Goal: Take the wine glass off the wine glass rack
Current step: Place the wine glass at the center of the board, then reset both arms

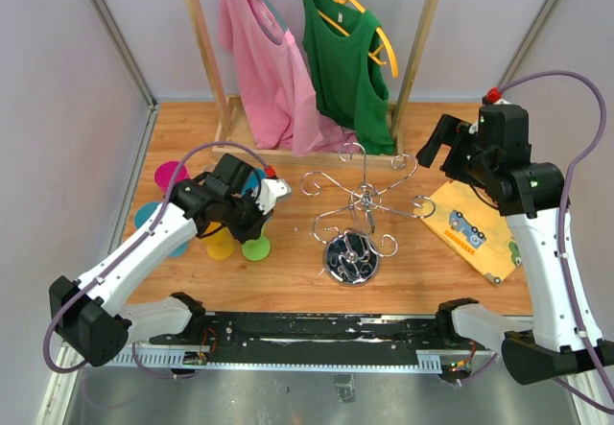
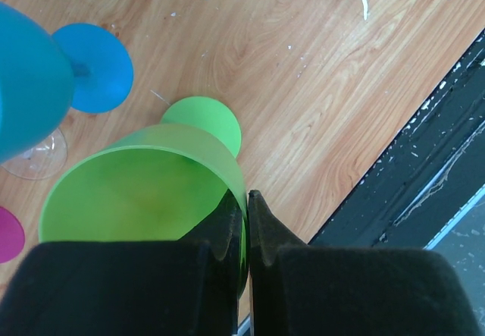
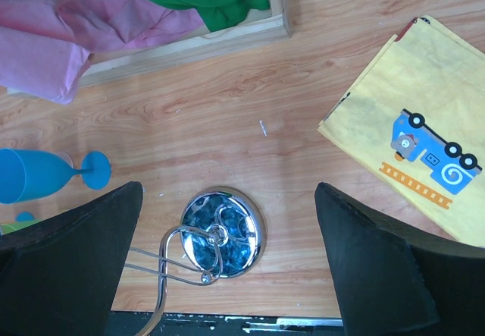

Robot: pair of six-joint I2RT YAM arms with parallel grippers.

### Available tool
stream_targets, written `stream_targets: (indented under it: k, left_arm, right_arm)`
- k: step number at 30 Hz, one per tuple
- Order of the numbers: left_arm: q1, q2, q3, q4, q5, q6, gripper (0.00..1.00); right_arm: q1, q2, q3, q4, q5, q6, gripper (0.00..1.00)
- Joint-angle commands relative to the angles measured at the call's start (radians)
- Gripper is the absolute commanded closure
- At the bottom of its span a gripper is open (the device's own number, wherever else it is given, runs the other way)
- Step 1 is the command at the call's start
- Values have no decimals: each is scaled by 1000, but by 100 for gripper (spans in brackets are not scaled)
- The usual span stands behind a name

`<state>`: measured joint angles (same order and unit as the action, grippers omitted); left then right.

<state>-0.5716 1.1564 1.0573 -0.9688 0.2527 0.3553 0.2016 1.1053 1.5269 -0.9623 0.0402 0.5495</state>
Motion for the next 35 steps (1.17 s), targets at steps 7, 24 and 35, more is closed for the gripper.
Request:
stream_targets:
  k: [7, 24, 35]
  left_arm:
    - [-20, 21, 9, 18, 42, 24, 64]
    - [-20, -1, 98, -37, 9, -4, 42]
    - [-20, -10, 105, -55, -9, -4, 42]
  right_arm:
    - [-12, 18, 49, -35, 9, 15, 2]
    - [-12, 14, 52, -42, 34, 26, 2]
    - [-12, -8, 14, -1, 14, 27, 2]
